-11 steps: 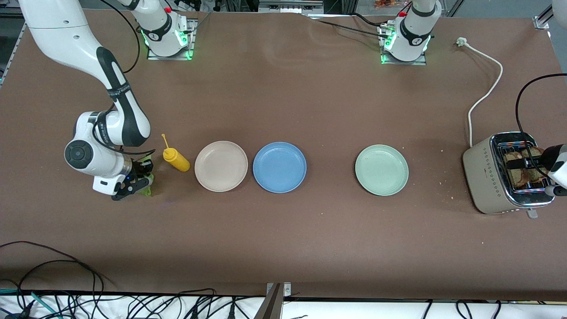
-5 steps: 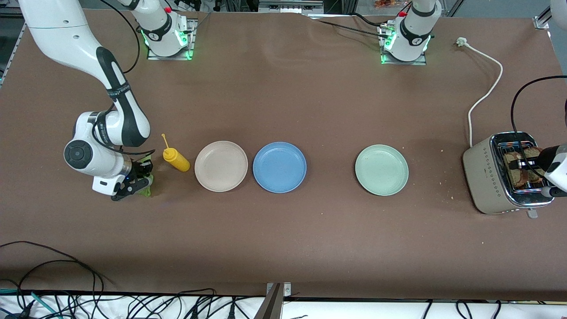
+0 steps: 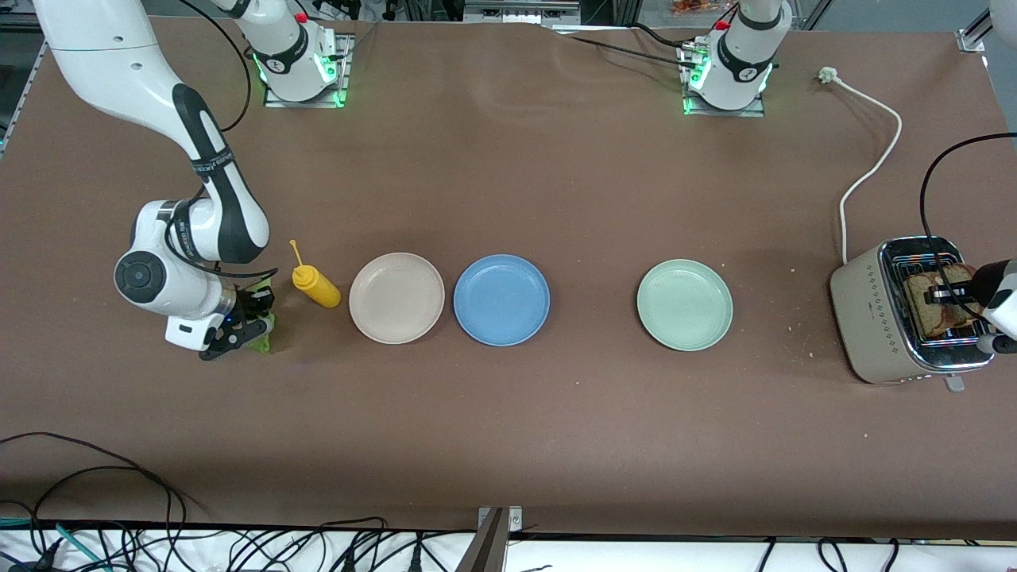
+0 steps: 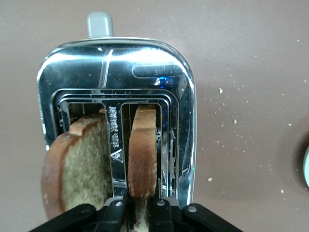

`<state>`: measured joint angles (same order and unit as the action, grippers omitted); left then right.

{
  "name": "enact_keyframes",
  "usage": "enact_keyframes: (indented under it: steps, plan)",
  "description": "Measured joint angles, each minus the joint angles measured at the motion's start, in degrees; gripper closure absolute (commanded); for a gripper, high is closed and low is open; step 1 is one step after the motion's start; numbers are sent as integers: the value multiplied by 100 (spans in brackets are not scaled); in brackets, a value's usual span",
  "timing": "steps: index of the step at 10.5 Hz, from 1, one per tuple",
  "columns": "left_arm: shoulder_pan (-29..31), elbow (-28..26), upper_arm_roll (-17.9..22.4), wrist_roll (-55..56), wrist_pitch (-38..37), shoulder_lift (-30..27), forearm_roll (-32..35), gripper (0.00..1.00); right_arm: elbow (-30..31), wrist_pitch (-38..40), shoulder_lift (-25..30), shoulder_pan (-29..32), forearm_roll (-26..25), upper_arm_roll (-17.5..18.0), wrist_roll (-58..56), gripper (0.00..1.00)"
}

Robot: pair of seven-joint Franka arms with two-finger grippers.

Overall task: Make sandwich in blue plate with both arms
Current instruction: 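Lift the bread slice out of the toaster with the left gripper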

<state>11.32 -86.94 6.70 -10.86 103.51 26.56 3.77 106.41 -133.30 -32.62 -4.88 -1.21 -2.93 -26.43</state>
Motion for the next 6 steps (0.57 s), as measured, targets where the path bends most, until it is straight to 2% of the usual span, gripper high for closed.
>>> enact_keyframes:
  steps: [3,6]
  plan:
    - [-2,248,-18,0,-599,-352,0,100,-57,0,4,0,0,0,0,82]
    - [-38,811,-131,-2,-1457,-595,-1,100,-121,88,6,0,0,1,0,82]
